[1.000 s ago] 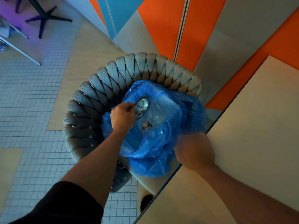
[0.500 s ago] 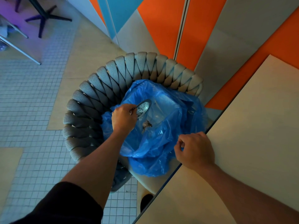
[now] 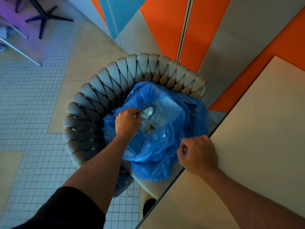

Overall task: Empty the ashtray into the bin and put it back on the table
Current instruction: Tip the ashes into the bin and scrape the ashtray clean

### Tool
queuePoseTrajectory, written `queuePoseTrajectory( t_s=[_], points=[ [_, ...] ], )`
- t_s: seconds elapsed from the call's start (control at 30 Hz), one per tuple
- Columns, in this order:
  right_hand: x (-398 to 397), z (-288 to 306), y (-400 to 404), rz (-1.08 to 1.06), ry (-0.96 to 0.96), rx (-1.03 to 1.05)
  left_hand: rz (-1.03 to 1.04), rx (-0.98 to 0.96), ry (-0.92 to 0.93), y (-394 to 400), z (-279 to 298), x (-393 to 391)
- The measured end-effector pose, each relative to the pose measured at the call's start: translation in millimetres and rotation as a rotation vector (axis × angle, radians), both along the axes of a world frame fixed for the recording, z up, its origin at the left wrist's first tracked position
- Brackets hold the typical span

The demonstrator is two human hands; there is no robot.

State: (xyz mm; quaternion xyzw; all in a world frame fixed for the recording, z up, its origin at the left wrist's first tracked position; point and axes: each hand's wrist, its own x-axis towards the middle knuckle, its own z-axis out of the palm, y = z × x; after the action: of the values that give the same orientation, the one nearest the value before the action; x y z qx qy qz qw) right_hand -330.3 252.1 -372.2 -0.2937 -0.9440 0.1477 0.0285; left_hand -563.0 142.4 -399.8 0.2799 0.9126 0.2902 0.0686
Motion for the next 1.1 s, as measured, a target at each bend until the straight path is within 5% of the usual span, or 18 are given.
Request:
queuePoseTrajectory(
  t_s=[1.1],
  points=[
    [1.0, 2.6, 0.1, -0.002, 0.016, -0.041, -0.159, -0.049, 0.17, 2.9, 7.7, 8.1]
  ],
)
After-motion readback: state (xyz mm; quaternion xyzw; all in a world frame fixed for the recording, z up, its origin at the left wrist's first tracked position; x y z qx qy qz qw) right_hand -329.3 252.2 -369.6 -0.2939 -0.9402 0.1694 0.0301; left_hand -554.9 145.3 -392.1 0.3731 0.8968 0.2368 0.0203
